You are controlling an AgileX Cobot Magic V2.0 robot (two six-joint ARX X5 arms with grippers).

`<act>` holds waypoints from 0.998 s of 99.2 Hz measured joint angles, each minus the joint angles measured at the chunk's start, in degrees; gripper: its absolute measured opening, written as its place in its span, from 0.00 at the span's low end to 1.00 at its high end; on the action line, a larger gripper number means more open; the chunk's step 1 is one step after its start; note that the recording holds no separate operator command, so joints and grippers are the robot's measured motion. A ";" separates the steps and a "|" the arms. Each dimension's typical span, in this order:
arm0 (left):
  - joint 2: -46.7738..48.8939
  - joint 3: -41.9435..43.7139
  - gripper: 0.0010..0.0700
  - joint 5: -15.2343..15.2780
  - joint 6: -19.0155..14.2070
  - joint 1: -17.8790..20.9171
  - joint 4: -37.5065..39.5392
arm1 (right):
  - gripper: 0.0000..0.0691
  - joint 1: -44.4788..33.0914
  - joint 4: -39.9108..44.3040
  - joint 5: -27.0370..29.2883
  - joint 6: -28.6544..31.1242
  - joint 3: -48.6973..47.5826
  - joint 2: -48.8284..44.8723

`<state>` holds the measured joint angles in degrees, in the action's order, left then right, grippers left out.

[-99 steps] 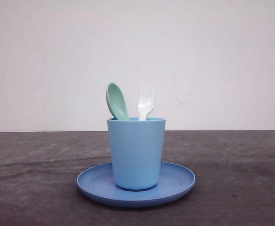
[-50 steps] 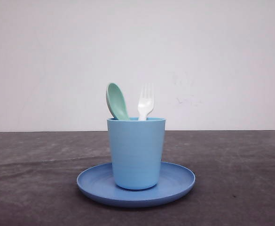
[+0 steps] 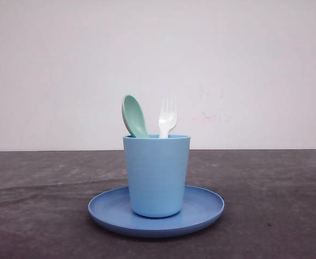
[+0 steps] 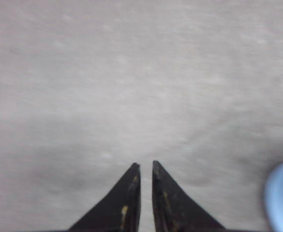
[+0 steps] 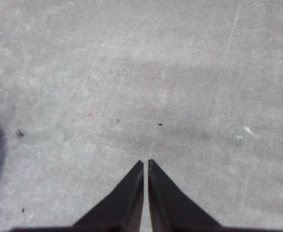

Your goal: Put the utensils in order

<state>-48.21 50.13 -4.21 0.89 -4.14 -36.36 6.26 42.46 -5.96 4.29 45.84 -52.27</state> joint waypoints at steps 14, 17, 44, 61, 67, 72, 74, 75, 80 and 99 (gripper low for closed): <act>8.04 -9.92 0.01 4.35 -0.07 0.17 7.87 | 0.02 0.00 0.00 0.02 0.00 0.00 0.00; 10.14 -12.74 0.01 4.35 -0.07 0.17 10.47 | 0.02 0.00 0.00 0.00 0.00 0.00 0.00; 32.09 -36.33 0.01 5.22 -0.28 0.37 25.51 | 0.02 0.00 0.00 0.02 0.00 0.00 0.00; 41.99 -45.07 0.01 6.99 -0.42 0.39 24.79 | 0.02 0.00 0.00 0.00 0.00 0.00 0.00; 44.78 -46.71 0.01 7.08 -0.44 0.39 24.70 | 0.02 0.00 0.00 0.00 0.00 0.00 0.00; 46.99 -47.65 0.01 7.10 -0.44 0.39 24.79 | 0.02 0.00 -0.02 0.02 0.00 0.00 0.00; 47.78 -47.91 0.01 7.08 -0.42 0.39 25.11 | 0.02 0.00 -0.02 0.02 0.00 0.00 0.00; 47.95 -48.02 0.01 7.13 -0.48 0.39 25.49 | 0.02 0.00 0.00 0.02 0.00 0.00 0.00; 47.98 -48.13 0.01 7.15 -0.46 0.39 26.29 | 0.02 0.00 -0.02 0.00 0.00 0.00 0.00; 47.93 -48.30 0.01 7.21 -0.46 0.44 25.88 | 0.02 0.00 0.02 0.00 0.00 0.00 0.00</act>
<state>-0.27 1.83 3.01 0.43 -3.70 -10.48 6.26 42.48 -5.96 4.29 45.84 -52.27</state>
